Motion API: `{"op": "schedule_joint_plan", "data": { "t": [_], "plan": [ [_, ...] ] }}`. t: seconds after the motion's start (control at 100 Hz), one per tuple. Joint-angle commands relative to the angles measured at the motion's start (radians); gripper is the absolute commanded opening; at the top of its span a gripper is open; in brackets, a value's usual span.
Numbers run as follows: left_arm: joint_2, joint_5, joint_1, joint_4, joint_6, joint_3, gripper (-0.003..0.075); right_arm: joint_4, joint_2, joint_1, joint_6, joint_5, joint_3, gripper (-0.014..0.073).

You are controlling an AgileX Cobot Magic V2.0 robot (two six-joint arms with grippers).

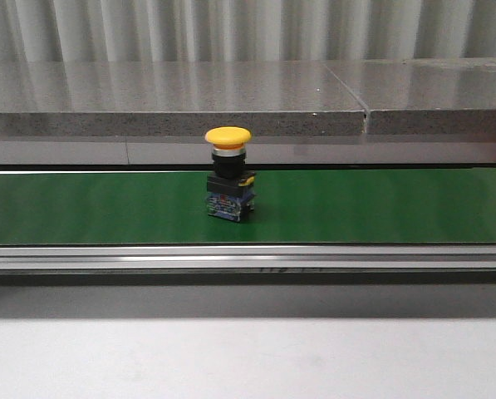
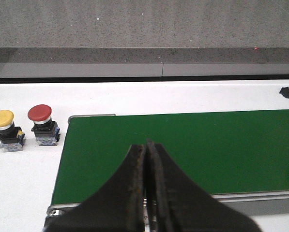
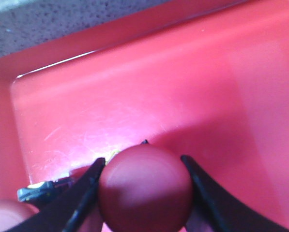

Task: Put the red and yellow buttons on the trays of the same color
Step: 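Lower the red button onto the red tray and open the right gripper, then move the right gripper to the yellow button on the belt and grasp it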

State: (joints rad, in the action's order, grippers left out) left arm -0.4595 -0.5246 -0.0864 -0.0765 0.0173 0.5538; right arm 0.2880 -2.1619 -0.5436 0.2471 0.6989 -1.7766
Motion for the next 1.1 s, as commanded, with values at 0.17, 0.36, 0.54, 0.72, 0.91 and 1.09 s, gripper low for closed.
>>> {"op": "schedule_joint_plan", "data": {
  "t": [0.17,0.36,0.54,0.72,0.91,1.09],
  "plan": [
    [-0.004,0.083,-0.009,-0.011,0.001,0.028,-0.002,0.009,0.037,-0.006,0.002,-0.078,-0.034,0.0059],
    [-0.004,0.083,-0.009,-0.011,0.001,0.028,-0.002,0.009,0.02,-0.006,0.002,-0.078,-0.034,0.009],
    [-0.004,0.083,-0.009,-0.011,0.001,0.028,-0.002,0.009,0.022,-0.006,0.002,-0.071,-0.036,0.0452],
    [-0.004,0.083,-0.009,-0.011,0.001,0.028,-0.002,0.009,0.05,-0.006,0.002,-0.057,-0.052,0.066],
    [-0.004,0.083,-0.009,-0.011,0.001,0.028,-0.002,0.009,0.129,-0.006,0.002,-0.033,-0.052,0.0645],
    [-0.004,0.083,-0.009,-0.011,0.001,0.028,-0.002,0.017,0.235,-0.003,0.002,0.039,-0.052,0.0645]
  ]
}}
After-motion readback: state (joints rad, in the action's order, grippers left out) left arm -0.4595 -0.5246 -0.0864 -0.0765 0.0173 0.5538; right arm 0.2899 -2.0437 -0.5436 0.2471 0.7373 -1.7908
